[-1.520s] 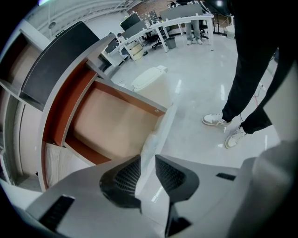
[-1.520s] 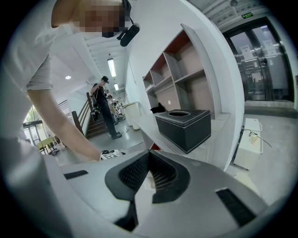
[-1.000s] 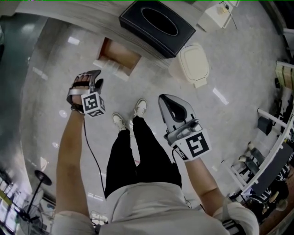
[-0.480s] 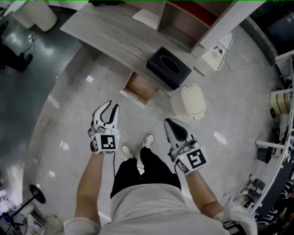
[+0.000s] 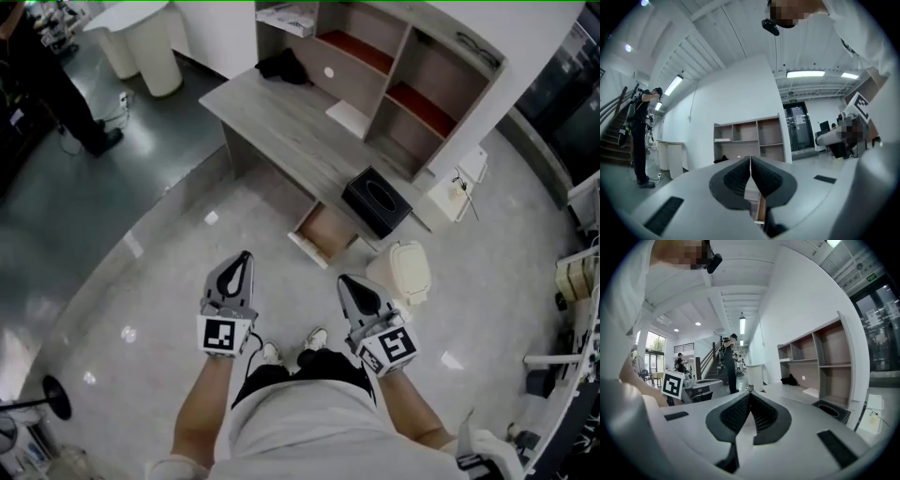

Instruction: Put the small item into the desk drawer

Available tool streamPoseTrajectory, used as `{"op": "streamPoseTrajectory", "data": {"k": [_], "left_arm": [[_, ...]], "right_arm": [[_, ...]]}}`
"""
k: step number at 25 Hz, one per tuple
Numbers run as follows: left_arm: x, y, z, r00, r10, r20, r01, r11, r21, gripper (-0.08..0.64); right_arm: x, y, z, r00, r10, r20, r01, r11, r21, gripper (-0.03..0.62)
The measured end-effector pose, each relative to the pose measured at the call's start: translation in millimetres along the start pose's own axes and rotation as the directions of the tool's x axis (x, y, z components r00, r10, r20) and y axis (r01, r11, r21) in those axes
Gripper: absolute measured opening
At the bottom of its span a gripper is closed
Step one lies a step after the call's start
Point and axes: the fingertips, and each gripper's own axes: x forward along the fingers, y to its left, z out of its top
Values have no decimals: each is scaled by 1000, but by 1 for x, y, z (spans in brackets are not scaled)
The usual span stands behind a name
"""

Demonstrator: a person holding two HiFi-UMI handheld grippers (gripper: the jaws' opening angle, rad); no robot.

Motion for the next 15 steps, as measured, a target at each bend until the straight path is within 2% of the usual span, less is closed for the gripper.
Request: {"op": "streamPoseTrajectory", "data": {"k": [6, 10, 12, 15], "left_arm": [[-42, 23, 24, 997, 58, 47, -51, 989, -136, 18], [-62, 38, 38, 995, 73, 69, -54, 966, -253, 17], [-70, 40, 41, 995, 75, 65, -56, 966, -253, 17], [-82, 46, 44, 996, 80, 46, -69, 976, -208, 17]], "right_arm": [[8, 28, 28, 999, 25, 34, -24, 999, -40, 23], [5, 27, 35, 999, 0, 44, 2, 999, -40, 23], [1, 21, 35, 999, -24, 44, 25, 999, -31, 23], [-6, 8, 34, 996, -69, 49, 70, 997, -14, 23]]}}
